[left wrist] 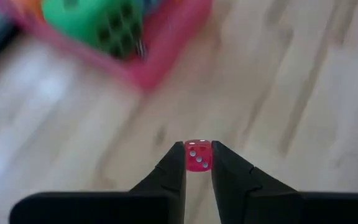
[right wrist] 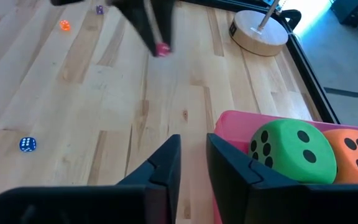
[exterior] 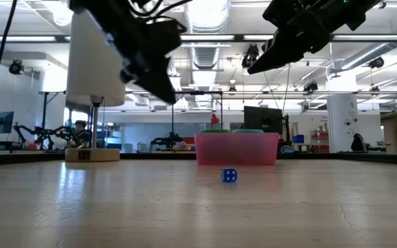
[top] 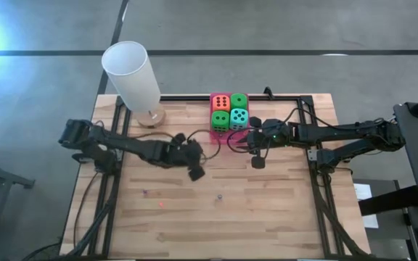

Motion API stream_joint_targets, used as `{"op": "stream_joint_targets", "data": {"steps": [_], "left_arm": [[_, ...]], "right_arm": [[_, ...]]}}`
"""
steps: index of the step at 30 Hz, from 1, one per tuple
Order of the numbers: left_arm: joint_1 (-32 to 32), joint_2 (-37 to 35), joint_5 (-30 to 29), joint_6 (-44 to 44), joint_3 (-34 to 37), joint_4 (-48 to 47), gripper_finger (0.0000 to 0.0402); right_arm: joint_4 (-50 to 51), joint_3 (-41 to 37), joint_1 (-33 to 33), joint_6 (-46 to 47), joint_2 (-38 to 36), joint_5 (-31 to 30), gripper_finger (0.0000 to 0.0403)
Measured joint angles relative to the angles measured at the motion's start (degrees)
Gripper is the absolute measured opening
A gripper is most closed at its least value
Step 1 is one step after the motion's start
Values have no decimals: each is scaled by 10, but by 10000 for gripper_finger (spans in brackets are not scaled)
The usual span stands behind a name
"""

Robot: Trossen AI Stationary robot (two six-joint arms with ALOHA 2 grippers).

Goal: Pick & Place Dice
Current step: Put the small red dice into the red container

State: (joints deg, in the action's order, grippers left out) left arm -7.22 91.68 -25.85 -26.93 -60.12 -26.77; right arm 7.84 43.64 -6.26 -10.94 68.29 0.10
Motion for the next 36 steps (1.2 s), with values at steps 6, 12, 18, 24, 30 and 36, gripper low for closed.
{"op": "stream_joint_targets", "data": {"steps": [6,12,18,24,30,36], "left_arm": [[68,0,16,86,34,199,53],[121,1,71,107,72,294,53],[139,2,75,133,92,339,53],[140,51,79,158,94,409,53],[142,92,79,171,73,406,52],[150,102,79,172,69,406,64]], "right_arm": [[1,0,0,0,0,0,83],[3,0,0,0,0,0,87],[3,0,0,-2,0,0,76],[3,0,0,-1,0,0,68],[4,0,0,0,0,0,76],[4,0,0,-1,0,0,83]]}}
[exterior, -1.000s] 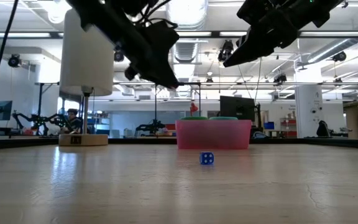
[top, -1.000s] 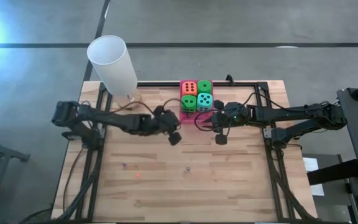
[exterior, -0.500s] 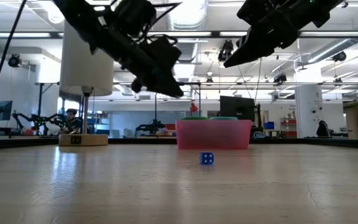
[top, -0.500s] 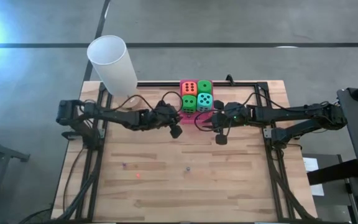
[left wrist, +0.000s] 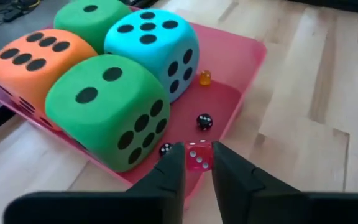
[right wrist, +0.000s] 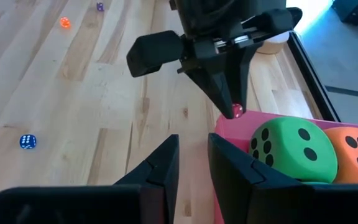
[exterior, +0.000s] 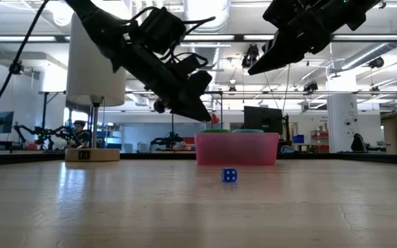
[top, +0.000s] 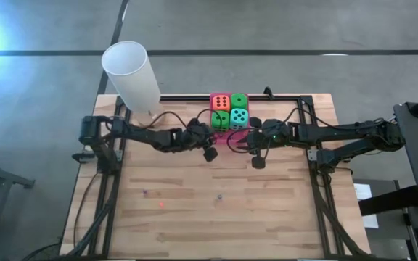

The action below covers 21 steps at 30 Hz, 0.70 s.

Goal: Pick & Place Dice
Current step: Put the small red dice into the red container, then put the small blue dice into the red container

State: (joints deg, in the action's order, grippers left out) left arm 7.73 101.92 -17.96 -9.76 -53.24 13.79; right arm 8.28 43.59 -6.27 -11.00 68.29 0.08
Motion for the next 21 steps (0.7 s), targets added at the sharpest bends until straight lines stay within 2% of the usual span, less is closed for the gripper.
{"op": "stream_joint_targets", "data": {"steps": [14,21], "left_arm": [[20,-1,-2,-41,0,0,149],[23,-1,-2,-40,0,-18,180]], "right_arm": [[0,0,0,0,0,0,68],[0,0,0,0,0,0,77]]}}
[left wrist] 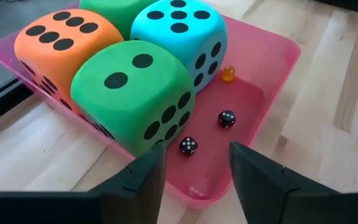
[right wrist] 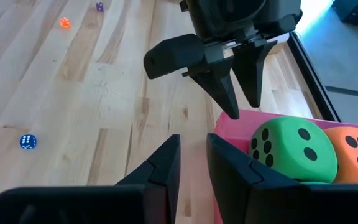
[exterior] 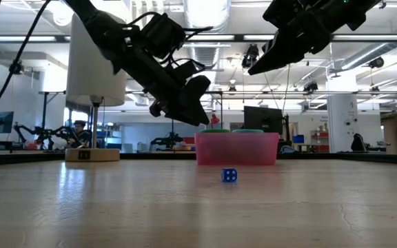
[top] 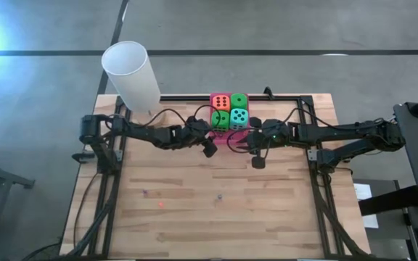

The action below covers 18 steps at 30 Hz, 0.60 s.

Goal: Pick & Place Dice
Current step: Put the small blue dice into the red container

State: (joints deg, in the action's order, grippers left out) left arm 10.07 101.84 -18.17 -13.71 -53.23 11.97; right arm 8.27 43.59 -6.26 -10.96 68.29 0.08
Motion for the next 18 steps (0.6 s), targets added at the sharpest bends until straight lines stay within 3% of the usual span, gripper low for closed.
{"op": "stream_joint_targets", "data": {"steps": [10,18], "left_arm": [[0,-7,2,4,-1,-8,198],[-18,-105,50,31,-1,-110,205]], "right_arm": [[0,0,0,0,0,0,83],[3,0,1,-6,0,0,68]]}}
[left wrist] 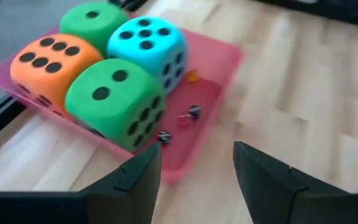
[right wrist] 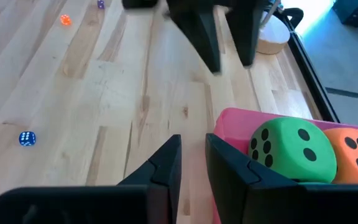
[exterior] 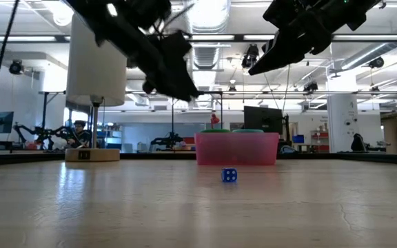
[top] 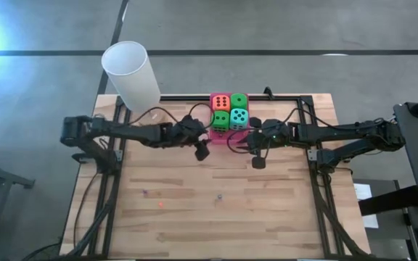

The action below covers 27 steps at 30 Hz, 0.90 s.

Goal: Pick & Place Dice
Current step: Put the small blue dice into the red container

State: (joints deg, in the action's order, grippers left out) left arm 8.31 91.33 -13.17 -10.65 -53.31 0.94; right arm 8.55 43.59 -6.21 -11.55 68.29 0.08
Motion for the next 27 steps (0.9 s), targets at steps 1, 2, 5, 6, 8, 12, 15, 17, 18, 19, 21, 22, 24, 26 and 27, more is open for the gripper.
{"op": "stream_joint_targets", "data": {"steps": [1,2,5,6,8,12,15,17,18,19,21,22,24,26,27], "left_arm": [[-7,-14,2,0,0,-12,206],[-15,-26,2,3,1,-17,207],[-46,-60,4,28,1,-34,209],[-58,-72,4,43,1,-39,210],[-84,-88,1,61,2,-66,212],[-136,-112,-10,63,2,-89,216],[-169,-126,-27,70,2,-92,218],[-184,-135,-39,75,2,-96,219],[-192,-139,-43,75,2,-104,219],[-196,-144,-46,74,2,-109,218],[-207,-153,-48,71,2,-126,215],[-211,-155,-48,66,2,-135,213],[-217,-159,-48,59,2,-147,210],[-220,-162,-48,57,2,-161,206],[-221,-163,-48,57,2,-161,204]], "right_arm": [[0,0,1,-4,0,0,66],[0,0,3,-7,0,0,64],[0,0,16,-16,0,0,57],[0,0,23,-20,0,0,54],[1,0,39,-25,0,0,48],[-1,0,73,-22,0,0,40],[-4,0,99,-5,4,0,33],[-6,1,113,9,10,0,29],[-6,0,120,15,17,0,28],[-10,1,126,21,26,0,27],[-13,0,140,32,50,-1,27],[-19,0,146,37,64,-1,27],[-33,0,158,34,90,-1,27],[-48,0,167,21,110,-1,27],[-57,0,170,17,118,-1,27]]}}
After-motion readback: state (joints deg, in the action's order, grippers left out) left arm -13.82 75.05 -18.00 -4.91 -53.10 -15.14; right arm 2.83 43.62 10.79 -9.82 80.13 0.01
